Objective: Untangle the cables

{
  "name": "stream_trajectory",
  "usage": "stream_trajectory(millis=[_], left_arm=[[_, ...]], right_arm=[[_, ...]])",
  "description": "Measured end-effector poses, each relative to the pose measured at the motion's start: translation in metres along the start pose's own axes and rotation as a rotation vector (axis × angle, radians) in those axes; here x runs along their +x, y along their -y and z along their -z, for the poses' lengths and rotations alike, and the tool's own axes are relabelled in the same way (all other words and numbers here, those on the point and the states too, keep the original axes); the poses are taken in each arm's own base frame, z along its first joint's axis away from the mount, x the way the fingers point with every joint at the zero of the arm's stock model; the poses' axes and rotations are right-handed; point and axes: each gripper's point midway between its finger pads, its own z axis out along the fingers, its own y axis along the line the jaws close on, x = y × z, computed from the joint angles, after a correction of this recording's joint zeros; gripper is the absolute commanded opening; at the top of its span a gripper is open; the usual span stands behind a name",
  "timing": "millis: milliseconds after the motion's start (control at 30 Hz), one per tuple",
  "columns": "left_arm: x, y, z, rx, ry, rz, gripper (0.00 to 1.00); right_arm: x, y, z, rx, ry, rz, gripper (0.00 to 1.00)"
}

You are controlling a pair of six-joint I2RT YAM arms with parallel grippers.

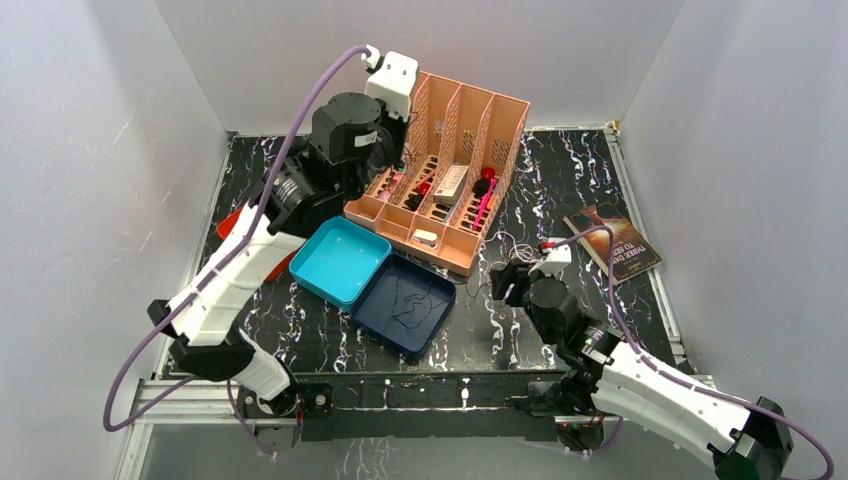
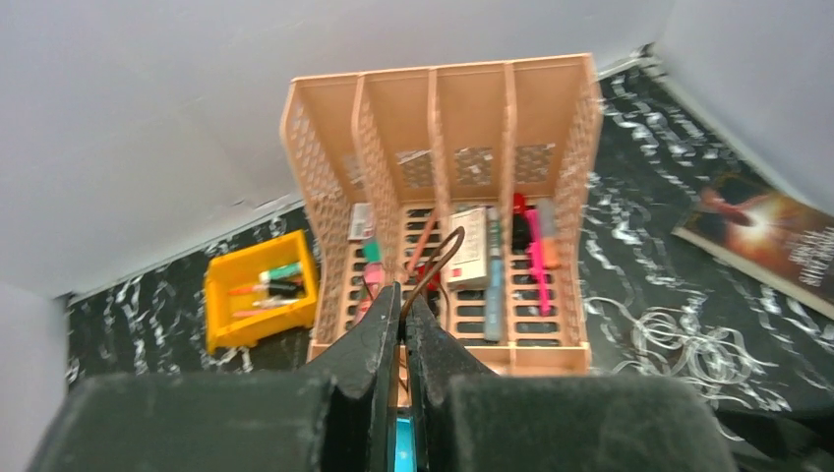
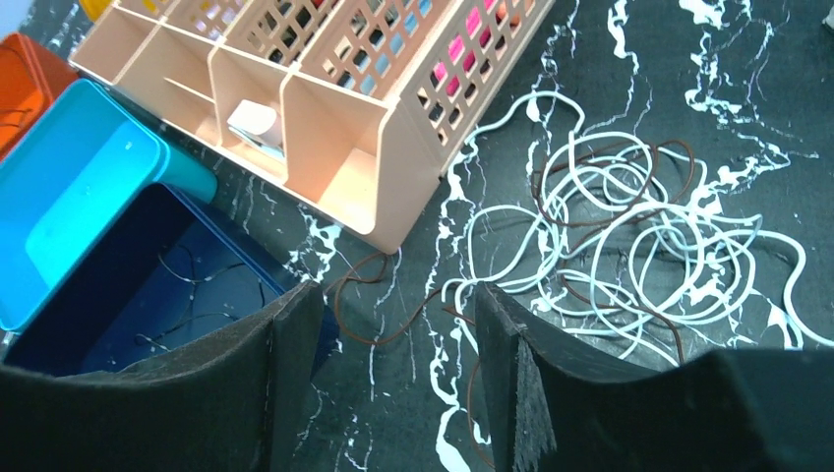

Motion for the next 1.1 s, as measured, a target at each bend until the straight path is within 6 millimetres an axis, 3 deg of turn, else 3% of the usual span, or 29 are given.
stream_trajectory(millis=[100, 233, 667, 1100], left_arm=[[0.014, -0.023, -0.016, -0.078, -0.055, -0.005, 0.00], [0.032, -0.069, -0.026, -0.213, -0.117, 0.003, 0.00], [0.079, -0.198, -0.010, -0.546, -0.231, 0.078, 0.00], [0.181, -0.274, -0.001, -0.720, -0.425, 0.181, 0.00]], right_arm=[[-0.010, -0.005, 0.001, -0.010, 0.016, -0.005, 0.67], [-0.017, -0.010, 0.002, -0.018, 0.023, -0.005, 0.67], [-0.006, -0.010, 0.000, -0.019, -0.023, 0.028, 0.68], [-0.011, -0.014, 0.002, -0.036, -0.034, 0.047, 0.67]])
